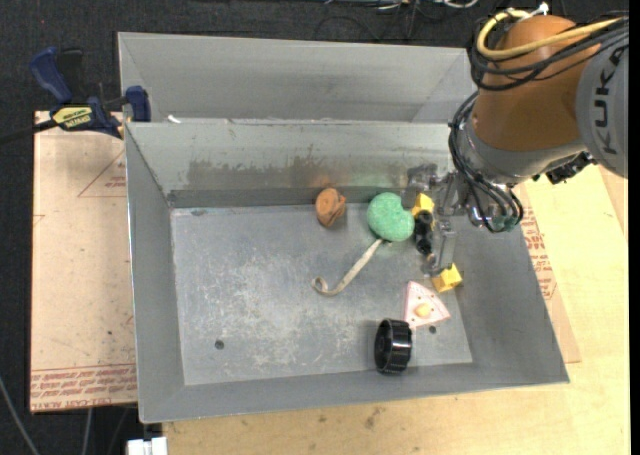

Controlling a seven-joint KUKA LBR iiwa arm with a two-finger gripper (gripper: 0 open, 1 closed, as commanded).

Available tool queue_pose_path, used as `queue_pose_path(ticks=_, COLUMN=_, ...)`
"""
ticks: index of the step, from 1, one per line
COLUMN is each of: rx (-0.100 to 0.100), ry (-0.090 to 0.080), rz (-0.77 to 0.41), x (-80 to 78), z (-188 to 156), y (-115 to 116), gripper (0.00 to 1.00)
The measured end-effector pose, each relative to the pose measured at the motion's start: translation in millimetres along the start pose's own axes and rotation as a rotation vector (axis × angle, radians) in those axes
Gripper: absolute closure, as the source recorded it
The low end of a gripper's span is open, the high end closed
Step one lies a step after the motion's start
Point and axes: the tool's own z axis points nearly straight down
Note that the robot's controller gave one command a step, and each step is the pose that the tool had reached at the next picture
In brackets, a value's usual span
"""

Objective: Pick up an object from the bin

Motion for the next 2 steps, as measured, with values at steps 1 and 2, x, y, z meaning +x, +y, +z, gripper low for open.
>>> queue_pose_path(ticks=1, rx=0.001, ry=-0.008, rz=-0.001, x=-1.2, z=-5, y=0, gripper=0.00)
queue_pose_path(ticks=2, rx=0.001, ry=-0.020, rz=0.026, x=-35.7, z=34, y=0, gripper=0.00)
